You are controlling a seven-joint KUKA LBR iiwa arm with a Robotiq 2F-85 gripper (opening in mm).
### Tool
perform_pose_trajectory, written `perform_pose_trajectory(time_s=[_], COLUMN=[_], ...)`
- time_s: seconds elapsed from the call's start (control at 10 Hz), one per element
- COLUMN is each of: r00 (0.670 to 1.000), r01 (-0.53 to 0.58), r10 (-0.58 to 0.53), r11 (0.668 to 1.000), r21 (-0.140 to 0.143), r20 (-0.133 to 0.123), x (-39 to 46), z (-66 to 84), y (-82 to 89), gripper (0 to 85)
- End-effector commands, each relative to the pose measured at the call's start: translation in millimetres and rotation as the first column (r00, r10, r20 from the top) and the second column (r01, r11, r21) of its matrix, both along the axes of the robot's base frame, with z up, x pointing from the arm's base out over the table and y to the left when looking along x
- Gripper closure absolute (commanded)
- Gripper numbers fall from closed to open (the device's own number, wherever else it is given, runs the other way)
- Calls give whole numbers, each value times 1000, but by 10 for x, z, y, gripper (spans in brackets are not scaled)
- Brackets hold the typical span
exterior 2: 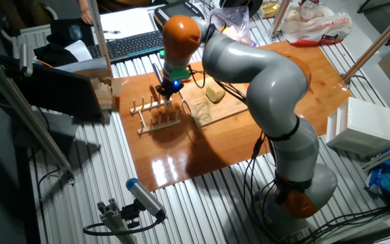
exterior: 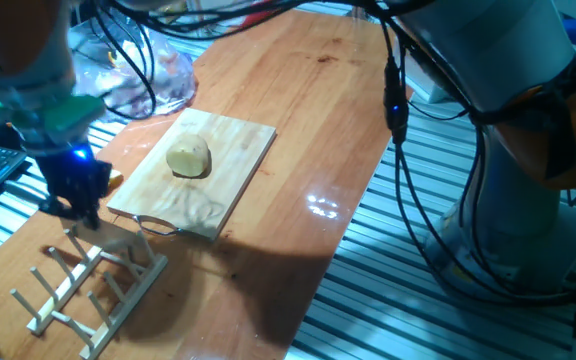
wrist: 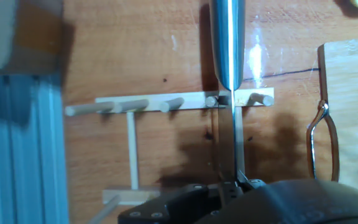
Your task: Chop the potatoes
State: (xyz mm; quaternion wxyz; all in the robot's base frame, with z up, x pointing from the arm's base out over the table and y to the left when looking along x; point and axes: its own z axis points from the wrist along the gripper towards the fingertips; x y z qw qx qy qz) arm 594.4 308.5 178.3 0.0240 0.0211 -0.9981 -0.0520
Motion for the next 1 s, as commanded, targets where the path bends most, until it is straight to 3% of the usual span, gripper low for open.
perform_pose_trajectory(time_s=[0.0,0.1,0.3,0.4,0.5,0.8,0.9], r00=[1000,1000,997,997,997,995,994], r01=[-19,-24,-37,-33,-32,-14,-23], r10=[19,24,42,38,38,26,40], r11=[1000,1000,996,996,996,992,988], r21=[-15,-18,-76,-79,-82,-126,-153], r20=[4,19,61,64,71,93,104], x=[54,111,179,177,167,128,127], z=[410,502,609,620,605,479,405], y=[-175,-341,-664,-812,-931,-1191,-1287], gripper=[850,850,850,850,850,850,850])
